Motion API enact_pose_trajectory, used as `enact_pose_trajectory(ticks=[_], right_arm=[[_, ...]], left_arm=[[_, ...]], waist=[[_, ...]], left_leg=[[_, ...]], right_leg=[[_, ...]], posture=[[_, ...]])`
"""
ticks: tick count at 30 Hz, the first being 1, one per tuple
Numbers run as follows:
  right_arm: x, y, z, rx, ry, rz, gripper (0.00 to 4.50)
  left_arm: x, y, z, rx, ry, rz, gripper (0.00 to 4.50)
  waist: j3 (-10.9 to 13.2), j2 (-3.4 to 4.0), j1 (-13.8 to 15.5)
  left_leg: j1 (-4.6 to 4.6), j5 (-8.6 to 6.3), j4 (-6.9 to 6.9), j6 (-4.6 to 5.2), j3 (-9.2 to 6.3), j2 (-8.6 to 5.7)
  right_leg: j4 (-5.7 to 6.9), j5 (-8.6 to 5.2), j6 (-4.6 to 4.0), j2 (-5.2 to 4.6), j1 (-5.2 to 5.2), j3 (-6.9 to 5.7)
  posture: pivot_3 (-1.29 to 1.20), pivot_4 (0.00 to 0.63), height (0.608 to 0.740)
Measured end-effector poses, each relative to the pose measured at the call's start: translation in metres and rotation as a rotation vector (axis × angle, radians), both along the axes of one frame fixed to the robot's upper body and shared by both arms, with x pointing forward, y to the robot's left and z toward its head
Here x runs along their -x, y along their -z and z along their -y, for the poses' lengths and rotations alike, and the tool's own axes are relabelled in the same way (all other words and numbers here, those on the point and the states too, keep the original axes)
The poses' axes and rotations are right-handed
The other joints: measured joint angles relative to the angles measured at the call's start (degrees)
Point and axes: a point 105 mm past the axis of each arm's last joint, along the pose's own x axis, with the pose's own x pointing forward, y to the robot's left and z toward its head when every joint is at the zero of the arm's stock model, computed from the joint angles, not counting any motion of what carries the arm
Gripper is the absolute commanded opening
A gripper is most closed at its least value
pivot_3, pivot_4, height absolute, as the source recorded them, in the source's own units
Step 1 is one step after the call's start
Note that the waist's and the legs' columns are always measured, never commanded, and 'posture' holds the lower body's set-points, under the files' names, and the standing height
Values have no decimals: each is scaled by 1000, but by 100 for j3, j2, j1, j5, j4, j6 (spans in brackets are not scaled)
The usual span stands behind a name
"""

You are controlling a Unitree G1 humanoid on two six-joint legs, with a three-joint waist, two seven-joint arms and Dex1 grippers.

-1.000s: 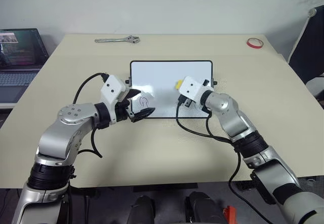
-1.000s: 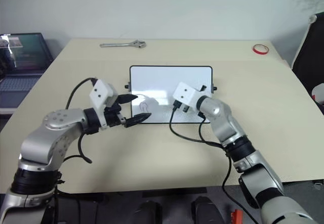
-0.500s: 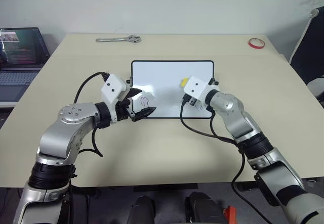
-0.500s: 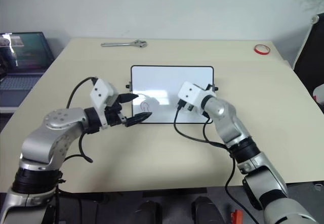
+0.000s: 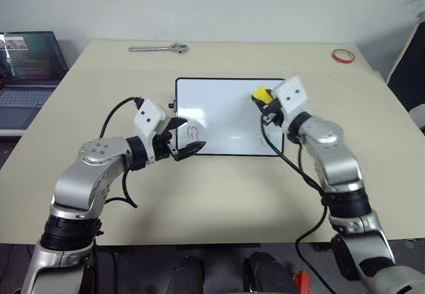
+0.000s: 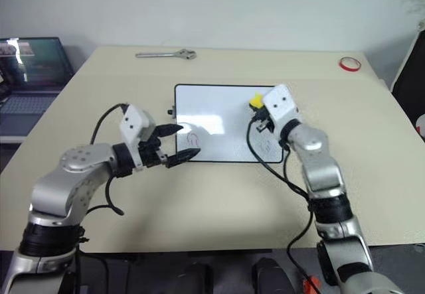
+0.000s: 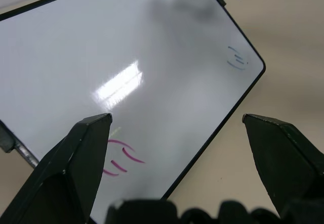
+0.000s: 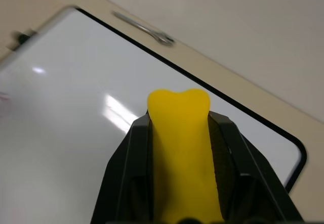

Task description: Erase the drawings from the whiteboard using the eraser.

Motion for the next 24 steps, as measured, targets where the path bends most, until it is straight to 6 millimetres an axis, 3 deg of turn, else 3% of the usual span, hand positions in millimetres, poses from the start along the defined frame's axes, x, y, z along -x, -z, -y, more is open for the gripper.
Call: enact_pose_trajectory(ticks=[3,5,10,16,20,24], right_arm=[[40,21,10,36,-96,-101,1120],[55,29,22,25,-80,-144,1120],[76,38,46,-18,-2,-201,1120],[105,83,66,56,64,-321,1120],[102,90,66,114,102,-264,1120],[78,81,48,74,140,-153,1120]], left_arm=[[9,4,2,-12,48,0,4500],[16,13,3,-24,78,-23,4500],[38,43,13,-81,199,-105,4500],[48,50,17,-147,304,-101,4500],[42,45,25,-142,348,-63,4500],[40,47,31,-156,391,-65,4500]], waist=[[1,1,40],[2,4,54],[3,4,45],[4,5,71],[3,4,54],[3,4,-23]], left_leg=[[3,0,-24,0,-2,-2],[6,0,-27,0,-1,-1],[24,2,-30,0,23,-5],[24,2,-29,0,35,-9],[30,2,-22,0,50,-14],[35,2,-23,0,53,-12]], right_leg=[[-21,-1,1,-4,0,3],[-20,-1,1,-4,1,6],[-4,-2,0,5,4,14],[-6,-4,1,13,6,18],[-3,-8,12,21,7,21],[4,-6,8,24,3,26]], posture=[[0,150,740],[0,150,740],[0,150,740],[0,150,740],[0,150,740],[0,150,740]])
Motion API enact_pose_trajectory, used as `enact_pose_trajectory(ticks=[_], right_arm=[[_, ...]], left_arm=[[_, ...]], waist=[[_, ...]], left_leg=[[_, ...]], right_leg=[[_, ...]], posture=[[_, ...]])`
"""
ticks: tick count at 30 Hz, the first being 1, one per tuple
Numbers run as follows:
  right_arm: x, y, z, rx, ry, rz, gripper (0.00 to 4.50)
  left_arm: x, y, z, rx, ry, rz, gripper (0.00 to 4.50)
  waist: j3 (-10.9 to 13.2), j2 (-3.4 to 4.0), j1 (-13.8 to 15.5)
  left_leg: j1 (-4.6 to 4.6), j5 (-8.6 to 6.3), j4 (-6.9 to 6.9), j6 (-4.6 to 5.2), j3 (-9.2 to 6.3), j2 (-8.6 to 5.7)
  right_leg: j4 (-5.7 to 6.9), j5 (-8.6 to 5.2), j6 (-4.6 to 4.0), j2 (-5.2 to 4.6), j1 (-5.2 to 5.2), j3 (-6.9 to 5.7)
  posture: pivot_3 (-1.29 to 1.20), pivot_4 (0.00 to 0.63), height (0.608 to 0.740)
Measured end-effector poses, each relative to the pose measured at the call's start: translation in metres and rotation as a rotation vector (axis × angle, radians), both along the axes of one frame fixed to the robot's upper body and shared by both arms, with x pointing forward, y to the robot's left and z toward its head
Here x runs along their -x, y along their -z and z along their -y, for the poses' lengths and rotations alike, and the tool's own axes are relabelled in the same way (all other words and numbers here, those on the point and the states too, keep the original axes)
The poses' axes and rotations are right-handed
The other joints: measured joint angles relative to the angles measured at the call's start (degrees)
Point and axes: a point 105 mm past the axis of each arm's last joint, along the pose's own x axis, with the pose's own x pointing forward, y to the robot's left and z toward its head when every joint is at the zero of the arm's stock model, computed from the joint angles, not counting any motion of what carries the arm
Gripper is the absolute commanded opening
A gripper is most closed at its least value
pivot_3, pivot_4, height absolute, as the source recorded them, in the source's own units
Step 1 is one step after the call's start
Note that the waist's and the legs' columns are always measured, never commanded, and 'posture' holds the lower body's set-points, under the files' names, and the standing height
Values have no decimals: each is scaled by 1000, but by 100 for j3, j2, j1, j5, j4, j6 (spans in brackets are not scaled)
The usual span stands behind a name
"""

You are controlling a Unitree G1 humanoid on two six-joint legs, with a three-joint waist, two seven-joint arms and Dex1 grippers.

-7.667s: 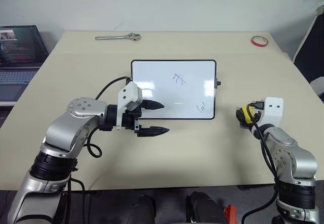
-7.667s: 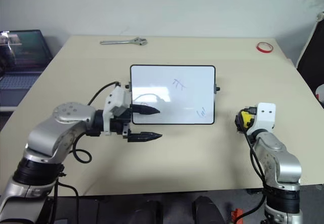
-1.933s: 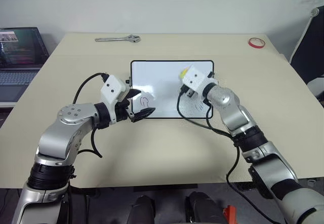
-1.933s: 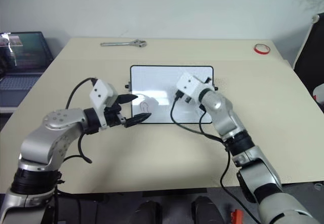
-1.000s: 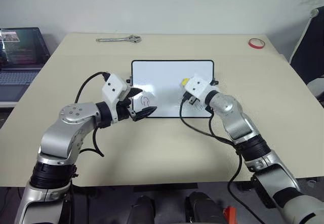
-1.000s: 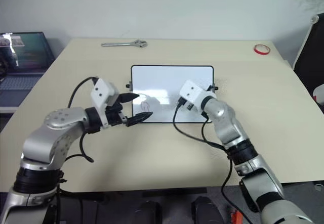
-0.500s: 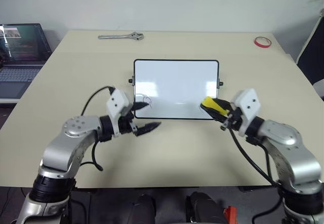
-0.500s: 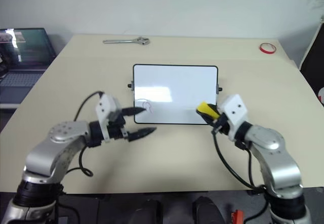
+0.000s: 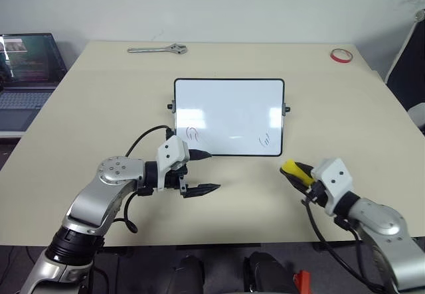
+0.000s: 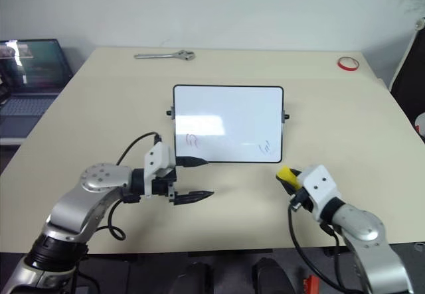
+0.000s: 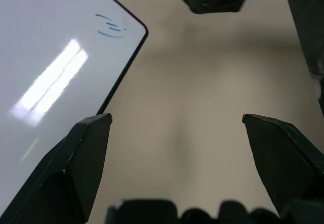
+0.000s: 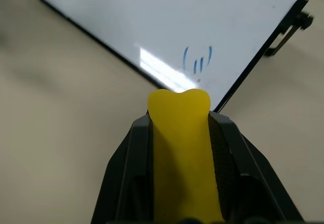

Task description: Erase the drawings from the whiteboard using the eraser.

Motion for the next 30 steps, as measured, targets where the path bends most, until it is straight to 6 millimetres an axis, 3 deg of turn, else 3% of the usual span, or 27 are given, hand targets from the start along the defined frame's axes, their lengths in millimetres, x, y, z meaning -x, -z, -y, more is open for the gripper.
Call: enact_pose_trajectory(ticks=[5,11,14,21,27,30], right_arm=[[-35,-14,-17,40,60,137,1120],[-65,-8,-21,140,133,149,1120],[-65,5,-24,203,108,78,1120],[-44,32,-44,275,-46,-42,1120],[-70,3,-22,292,167,100,1120],[-73,0,-18,299,191,107,1120]], left_arm=[[-2,-5,4,-11,28,16,4500],[-2,-8,6,-23,38,10,4500],[-2,-13,8,-30,46,21,4500],[0,-9,5,-39,36,8,4500],[0,-1,0,-49,27,0,4500],[1,3,-2,-51,23,-5,4500]], waist=[[0,0,-7],[0,0,1],[0,0,13],[0,0,-18],[-1,-1,-14],[-1,-1,-11]], left_leg=[[-9,0,0,0,-5,0],[-14,0,-1,0,-7,2],[-13,0,0,0,-11,2],[-8,0,6,1,-9,2],[-9,0,15,0,-13,1],[-10,0,15,1,-13,2]], right_leg=[[-1,4,-8,1,-3,1],[-1,4,-7,-3,-5,-1],[-2,3,-7,-3,-4,-3],[7,4,-7,-3,-3,-2],[12,4,-8,-3,0,-4],[9,4,-8,-3,0,-3]], posture=[[0,150,740],[0,150,740],[0,150,740],[0,150,740],[0,150,740],[0,150,740]])
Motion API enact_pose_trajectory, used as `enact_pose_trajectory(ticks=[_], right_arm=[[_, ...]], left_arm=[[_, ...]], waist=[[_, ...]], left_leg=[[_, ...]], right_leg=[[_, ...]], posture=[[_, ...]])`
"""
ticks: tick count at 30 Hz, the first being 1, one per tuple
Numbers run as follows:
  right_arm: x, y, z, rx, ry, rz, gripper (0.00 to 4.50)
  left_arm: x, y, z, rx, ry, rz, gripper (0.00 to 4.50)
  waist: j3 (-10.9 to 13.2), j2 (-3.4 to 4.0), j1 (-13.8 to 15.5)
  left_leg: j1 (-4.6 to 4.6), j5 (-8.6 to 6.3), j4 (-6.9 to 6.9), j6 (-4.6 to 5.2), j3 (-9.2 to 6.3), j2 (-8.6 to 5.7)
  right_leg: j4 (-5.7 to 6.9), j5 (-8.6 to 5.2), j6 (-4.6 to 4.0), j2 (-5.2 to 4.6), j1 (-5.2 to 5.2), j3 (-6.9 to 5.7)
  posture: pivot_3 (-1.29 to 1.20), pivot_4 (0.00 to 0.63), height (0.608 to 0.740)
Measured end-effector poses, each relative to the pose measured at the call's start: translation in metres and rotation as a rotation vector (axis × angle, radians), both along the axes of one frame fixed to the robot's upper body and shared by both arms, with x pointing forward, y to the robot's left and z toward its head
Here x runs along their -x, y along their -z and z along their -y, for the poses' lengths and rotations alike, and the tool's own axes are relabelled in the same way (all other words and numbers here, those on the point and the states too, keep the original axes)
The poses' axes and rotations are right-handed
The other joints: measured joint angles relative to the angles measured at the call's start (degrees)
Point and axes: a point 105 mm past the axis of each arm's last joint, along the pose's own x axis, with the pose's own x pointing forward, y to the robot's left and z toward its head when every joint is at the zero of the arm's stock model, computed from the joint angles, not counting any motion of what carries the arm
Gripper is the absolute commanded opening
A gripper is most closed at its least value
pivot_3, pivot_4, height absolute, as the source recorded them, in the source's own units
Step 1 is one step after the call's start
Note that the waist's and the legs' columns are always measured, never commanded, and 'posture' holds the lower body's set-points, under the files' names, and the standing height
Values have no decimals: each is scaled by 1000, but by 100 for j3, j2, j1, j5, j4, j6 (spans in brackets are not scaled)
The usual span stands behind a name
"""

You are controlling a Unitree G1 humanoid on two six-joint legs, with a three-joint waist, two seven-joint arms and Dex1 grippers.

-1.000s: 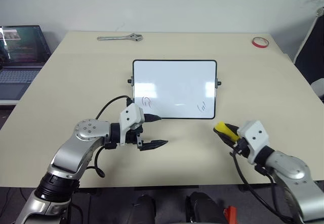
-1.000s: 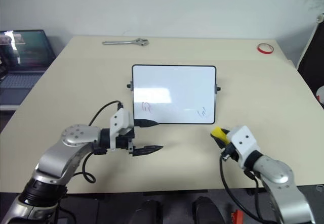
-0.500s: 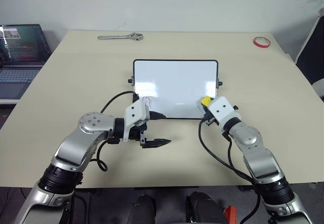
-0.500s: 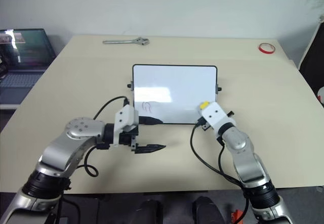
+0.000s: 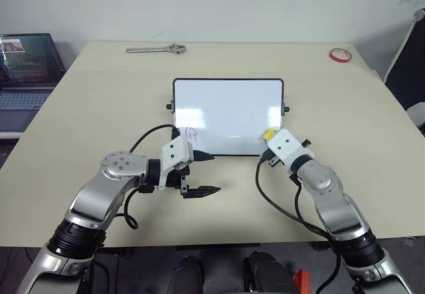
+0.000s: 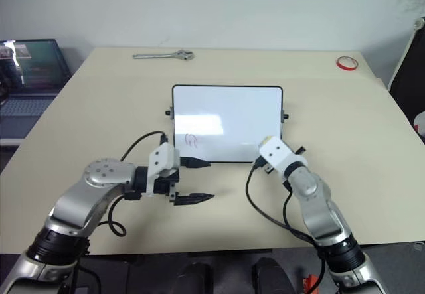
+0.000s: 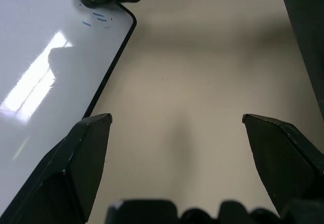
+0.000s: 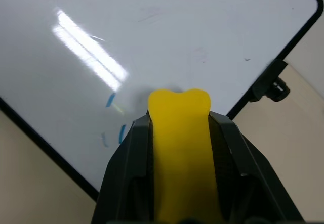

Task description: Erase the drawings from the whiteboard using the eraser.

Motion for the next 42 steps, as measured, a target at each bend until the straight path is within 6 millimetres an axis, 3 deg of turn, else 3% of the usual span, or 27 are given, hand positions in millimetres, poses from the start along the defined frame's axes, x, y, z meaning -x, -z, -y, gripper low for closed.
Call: enact_pose_trajectory(ticks=[9,12,14,16,26,29,32,34,37,42], right_arm=[[18,25,-31,34,-175,-131,1120],[0,7,-28,21,-85,-23,1120],[-16,-12,-14,35,-1,58,1120],[-21,-16,-8,51,21,77,1120],[8,23,-30,111,-174,-126,1120],[-4,9,-22,107,-93,-35,1120],[-20,-13,0,112,21,61,1120],[-22,-16,2,118,29,67,1120],[-17,-10,-4,134,-22,34,1120],[7,20,-23,207,-185,-101,1120]], left_arm=[[1,3,-1,-5,-5,-1,4500],[0,3,-1,-6,-7,-1,4500],[0,3,-1,-5,-8,0,4500],[1,4,-1,-6,-12,-3,4500],[0,4,-2,-2,-24,7,4500],[0,5,-2,0,-21,12,4500],[0,6,-4,0,-24,15,4500],[-1,8,-5,0,-27,10,4500],[-2,9,-6,2,-29,14,4500],[-1,12,-7,3,-33,8,4500]], waist=[[-2,-2,-22],[-1,-1,-38],[-1,-2,-30],[-2,-3,-4],[-6,-8,-30],[-6,-8,-30],[-6,-8,-26],[-6,-8,-25],[-6,-8,-35],[-6,-8,-37]], left_leg=[[4,0,15,0,-3,0],[5,0,28,0,1,0],[4,0,39,0,-4,-1],[3,0,38,0,-8,-1],[19,0,48,1,-6,-1],[20,1,50,1,-7,-2],[17,1,50,1,-8,-2],[15,1,48,2,-8,-2],[15,0,44,2,-5,-1],[18,0,48,2,-5,0]], right_leg=[[9,1,-1,0,4,-1],[21,2,0,0,4,0],[29,2,1,0,5,-1],[29,2,0,1,6,-4],[39,2,0,1,19,-1],[44,2,0,1,19,-1],[44,2,0,1,17,-2],[43,2,-1,1,16,-3],[40,2,-1,1,14,1],[41,2,-1,1,16,0]], posture=[[0,150,740],[0,150,740],[0,150,740],[0,150,740],[0,150,740],[0,150,740],[0,150,740],[0,150,740],[0,150,740],[0,150,740]])
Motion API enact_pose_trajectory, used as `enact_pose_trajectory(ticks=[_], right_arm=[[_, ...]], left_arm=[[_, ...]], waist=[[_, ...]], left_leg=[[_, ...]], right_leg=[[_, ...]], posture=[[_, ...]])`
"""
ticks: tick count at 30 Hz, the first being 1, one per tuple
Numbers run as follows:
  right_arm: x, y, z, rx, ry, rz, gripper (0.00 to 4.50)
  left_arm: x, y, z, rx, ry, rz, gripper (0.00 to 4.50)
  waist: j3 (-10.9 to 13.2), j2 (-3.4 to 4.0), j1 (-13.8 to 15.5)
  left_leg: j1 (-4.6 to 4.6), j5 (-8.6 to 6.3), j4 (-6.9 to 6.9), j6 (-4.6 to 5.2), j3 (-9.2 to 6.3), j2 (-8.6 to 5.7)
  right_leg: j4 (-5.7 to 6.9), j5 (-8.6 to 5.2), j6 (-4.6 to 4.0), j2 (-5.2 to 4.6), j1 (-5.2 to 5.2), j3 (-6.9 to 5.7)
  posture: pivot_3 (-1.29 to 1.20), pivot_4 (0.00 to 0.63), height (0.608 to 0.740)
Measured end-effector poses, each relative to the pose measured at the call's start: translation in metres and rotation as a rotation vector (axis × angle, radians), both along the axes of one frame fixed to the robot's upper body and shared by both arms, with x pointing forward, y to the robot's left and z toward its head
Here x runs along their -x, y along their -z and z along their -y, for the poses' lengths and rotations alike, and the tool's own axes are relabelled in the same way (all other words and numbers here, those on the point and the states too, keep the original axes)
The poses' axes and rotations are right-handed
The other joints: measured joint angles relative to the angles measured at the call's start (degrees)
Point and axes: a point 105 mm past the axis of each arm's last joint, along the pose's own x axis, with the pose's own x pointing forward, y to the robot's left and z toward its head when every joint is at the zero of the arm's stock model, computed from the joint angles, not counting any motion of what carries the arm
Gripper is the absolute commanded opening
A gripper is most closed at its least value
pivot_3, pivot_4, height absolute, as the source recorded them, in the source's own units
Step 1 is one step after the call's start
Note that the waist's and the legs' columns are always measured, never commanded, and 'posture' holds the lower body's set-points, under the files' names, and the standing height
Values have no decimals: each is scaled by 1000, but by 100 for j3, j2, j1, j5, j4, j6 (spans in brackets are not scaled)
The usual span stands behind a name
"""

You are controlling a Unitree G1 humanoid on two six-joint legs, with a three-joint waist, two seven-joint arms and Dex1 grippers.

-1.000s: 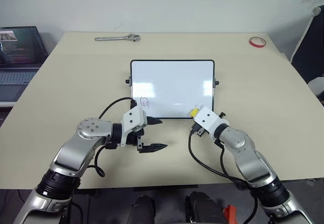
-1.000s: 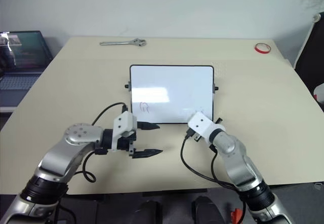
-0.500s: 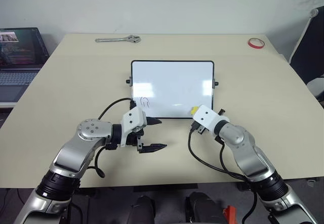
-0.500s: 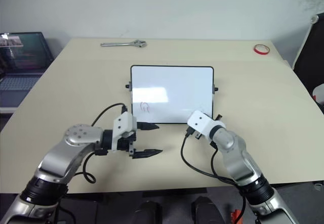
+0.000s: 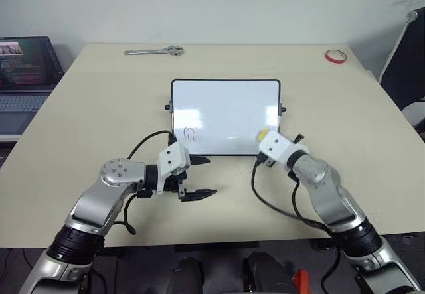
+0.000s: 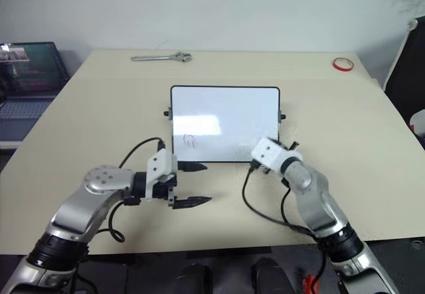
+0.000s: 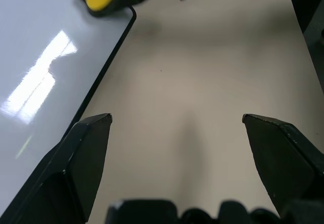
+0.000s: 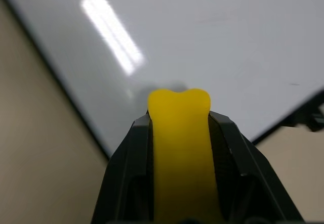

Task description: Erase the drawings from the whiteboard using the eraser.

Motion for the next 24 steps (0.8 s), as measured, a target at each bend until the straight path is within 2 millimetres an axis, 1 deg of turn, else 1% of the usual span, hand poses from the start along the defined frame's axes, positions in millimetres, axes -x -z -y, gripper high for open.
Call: enact_pose_trajectory(ticks=[2,4,6,8,10,12,14,17,18,20,22,24], right_arm=[[2,3,-1,9,-10,-16,1120],[0,1,0,18,1,1,1120],[-10,-11,4,37,36,72,1120],[-19,-23,14,38,86,126,1120],[-21,-26,18,42,101,136,1120],[-18,-23,18,45,87,114,1120],[-8,-11,14,67,34,46,1119],[8,8,2,79,-41,-59,1119],[11,12,1,82,-51,-79,1119],[11,12,0,83,-51,-87,1119],[6,8,-1,70,-28,-51,1119],[-4,-5,2,64,17,28,1119]], left_arm=[[0,1,0,0,-1,-2,4500],[0,1,0,0,-2,-2,4500],[0,1,0,0,-2,-1,4500],[0,1,0,0,-3,-2,4500],[0,1,0,0,-4,-3,4500],[0,1,0,0,-4,-3,4500],[0,1,0,0,-5,-4,4500],[0,1,0,1,-5,-4,4500],[0,1,0,1,-5,-4,4500],[0,1,0,1,-5,-4,4500],[0,1,0,1,-5,-4,4500],[0,1,0,1,-5,-4,4500]], waist=[[0,0,2],[0,0,7],[0,0,4],[0,0,8],[0,0,11],[0,0,12],[-1,-1,13],[-1,-1,4],[0,-1,-1],[0,-1,0],[0,-1,-2],[0,-1,-3]], left_leg=[[0,1,1,0,-1,0],[1,1,2,0,-2,-1],[1,1,3,0,2,-1],[0,1,3,0,-1,-1],[-2,1,1,0,-4,-1],[-2,1,0,0,-3,-1],[-2,0,0,0,-3,-1],[2,1,1,0,-1,-1],[3,1,1,0,0,-1],[6,1,1,0,-1,-1],[6,1,2,0,1,-1],[7,1,2,0,4,-1]], right_leg=[[1,0,0,0,0,-1],[1,0,0,1,1,-2],[1,0,1,1,1,-1],[1,0,1,1,1,-2],[1,0,0,1,1,-3],[0,0,0,0,1,-2],[-1,0,1,0,1,-2],[-1,0,1,0,3,0],[0,0,1,1,2,0],[0,0,1,1,5,-1],[0,0,1,2,5,0],[0,0,1,1,5,2]], posture=[[0,150,740],[0,150,740],[0,150,740],[0,150,740],[0,150,740],[0,150,740],[0,150,740],[0,150,740],[0,150,740],[0,150,740],[0,150,740],[0,150,740]])
